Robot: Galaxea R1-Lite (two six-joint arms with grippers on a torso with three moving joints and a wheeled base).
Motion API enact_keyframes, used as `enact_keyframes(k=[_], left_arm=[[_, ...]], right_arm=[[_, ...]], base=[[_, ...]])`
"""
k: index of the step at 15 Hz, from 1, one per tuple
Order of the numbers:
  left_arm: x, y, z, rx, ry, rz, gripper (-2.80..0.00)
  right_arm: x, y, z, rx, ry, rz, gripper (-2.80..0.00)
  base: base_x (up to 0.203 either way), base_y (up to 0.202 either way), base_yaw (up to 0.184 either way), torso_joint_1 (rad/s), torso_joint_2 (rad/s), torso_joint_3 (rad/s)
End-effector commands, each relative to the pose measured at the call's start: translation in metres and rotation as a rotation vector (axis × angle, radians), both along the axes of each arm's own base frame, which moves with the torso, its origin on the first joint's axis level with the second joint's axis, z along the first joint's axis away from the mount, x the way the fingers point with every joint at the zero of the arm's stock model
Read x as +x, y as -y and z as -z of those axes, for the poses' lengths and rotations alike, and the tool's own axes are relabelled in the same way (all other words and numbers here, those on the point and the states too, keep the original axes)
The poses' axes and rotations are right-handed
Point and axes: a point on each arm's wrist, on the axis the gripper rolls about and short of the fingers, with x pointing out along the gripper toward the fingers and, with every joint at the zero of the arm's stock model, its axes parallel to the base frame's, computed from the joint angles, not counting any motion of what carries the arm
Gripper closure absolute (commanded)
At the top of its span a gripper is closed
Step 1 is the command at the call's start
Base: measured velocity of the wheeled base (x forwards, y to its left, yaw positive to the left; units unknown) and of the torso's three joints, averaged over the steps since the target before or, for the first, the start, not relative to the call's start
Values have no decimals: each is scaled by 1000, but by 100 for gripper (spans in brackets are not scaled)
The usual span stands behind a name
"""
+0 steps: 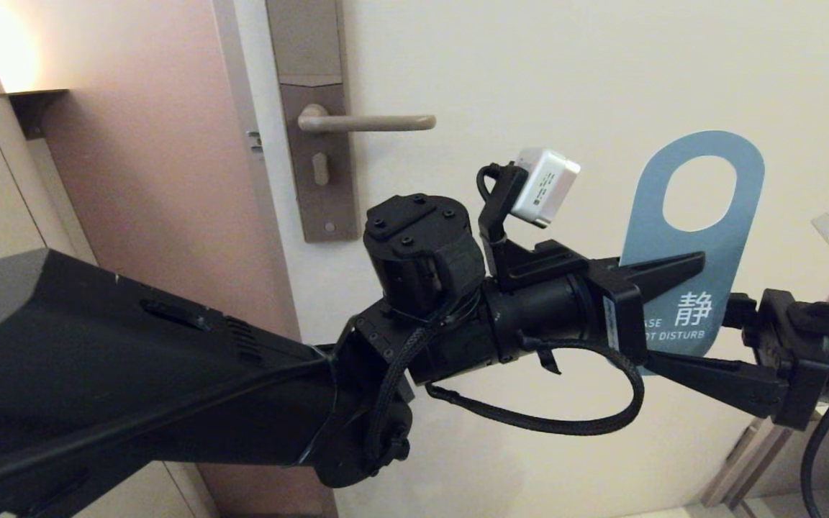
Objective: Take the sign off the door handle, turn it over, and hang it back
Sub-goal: Hand it to the other hand
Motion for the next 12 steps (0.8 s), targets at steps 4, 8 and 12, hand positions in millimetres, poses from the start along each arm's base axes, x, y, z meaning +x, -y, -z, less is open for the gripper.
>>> enact_keyframes(k=[4, 8, 12], left_arm=[[1, 2, 3, -9, -10, 14, 0], [3, 1, 2, -78, -59, 89, 0], [3, 0, 10, -61, -68, 100, 0]], right_arm=[[-1, -2, 2, 0, -3, -15, -280], [-2, -2, 1, 2, 10, -15, -280], [-4, -2, 4, 1, 10, -15, -280]], base=[[0, 0, 0, 0, 0, 0], [0, 0, 0, 0, 0, 0], [0, 0, 0, 0, 0, 0]])
